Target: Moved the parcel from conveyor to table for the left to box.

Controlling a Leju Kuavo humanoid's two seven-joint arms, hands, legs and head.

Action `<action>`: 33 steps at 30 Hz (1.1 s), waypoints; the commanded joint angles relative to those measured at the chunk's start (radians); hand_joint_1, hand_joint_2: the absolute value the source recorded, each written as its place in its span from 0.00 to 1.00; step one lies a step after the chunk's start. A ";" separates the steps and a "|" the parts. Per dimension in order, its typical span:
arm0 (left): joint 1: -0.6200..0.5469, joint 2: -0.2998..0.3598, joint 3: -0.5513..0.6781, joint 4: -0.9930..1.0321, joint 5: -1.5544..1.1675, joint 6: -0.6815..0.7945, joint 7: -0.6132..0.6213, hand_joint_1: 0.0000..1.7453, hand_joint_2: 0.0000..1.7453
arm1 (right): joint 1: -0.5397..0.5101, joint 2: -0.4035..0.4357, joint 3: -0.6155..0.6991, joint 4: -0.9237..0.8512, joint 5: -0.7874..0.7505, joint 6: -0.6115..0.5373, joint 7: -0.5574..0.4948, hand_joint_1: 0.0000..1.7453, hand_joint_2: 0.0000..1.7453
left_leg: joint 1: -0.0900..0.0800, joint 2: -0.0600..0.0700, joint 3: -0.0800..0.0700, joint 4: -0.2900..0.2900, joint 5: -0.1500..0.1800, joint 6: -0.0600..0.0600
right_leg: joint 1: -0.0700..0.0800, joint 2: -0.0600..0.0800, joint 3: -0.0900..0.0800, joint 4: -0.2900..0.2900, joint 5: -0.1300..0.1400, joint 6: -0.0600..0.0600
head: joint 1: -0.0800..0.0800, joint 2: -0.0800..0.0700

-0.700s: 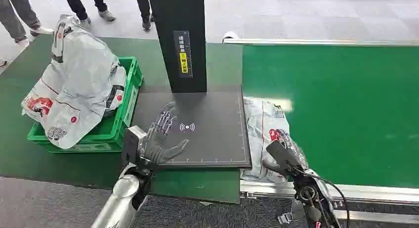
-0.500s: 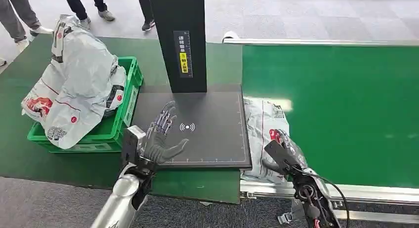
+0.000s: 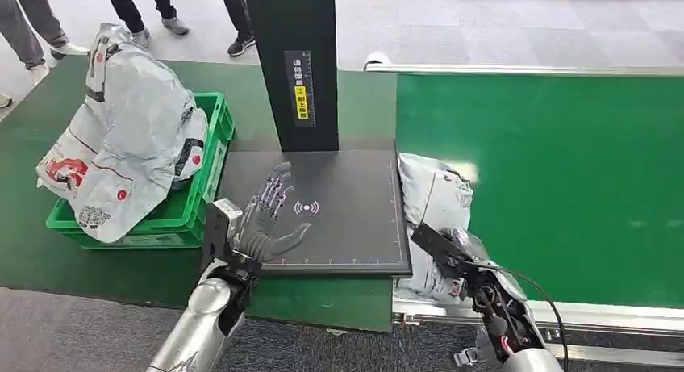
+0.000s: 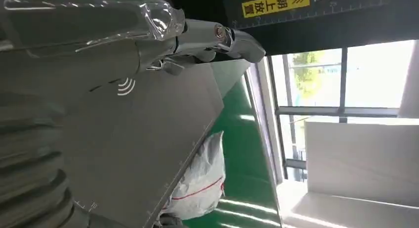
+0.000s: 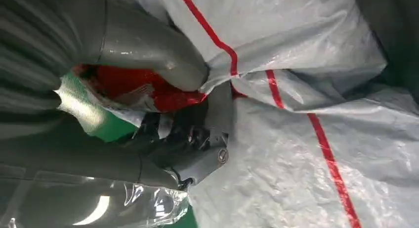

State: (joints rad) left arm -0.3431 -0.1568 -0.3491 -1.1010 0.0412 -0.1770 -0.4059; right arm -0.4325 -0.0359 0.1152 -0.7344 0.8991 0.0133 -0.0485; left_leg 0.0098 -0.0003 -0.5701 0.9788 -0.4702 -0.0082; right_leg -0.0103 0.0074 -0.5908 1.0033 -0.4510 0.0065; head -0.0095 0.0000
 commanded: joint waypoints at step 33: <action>0.054 -0.003 0.053 -0.097 -0.052 0.291 -0.115 0.00 1.00 | 0.247 0.055 -0.045 -0.654 -0.463 -0.479 -0.404 1.00 1.00 | 0.000 0.001 0.001 -0.001 -0.001 0.000 | 0.001 0.000 0.001 -0.001 0.000 -0.001 | 0.000 0.000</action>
State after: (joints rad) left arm -0.2782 -0.1613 -0.3178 -1.1875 -0.0134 0.0425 -0.4935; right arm -0.1942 0.0271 -0.0073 -1.3564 0.4429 -0.4829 -0.4486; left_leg 0.0098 -0.0008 -0.5714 0.9786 -0.4703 -0.0081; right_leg -0.0104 0.0070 -0.5913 1.0033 -0.4510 0.0064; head -0.0099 0.0000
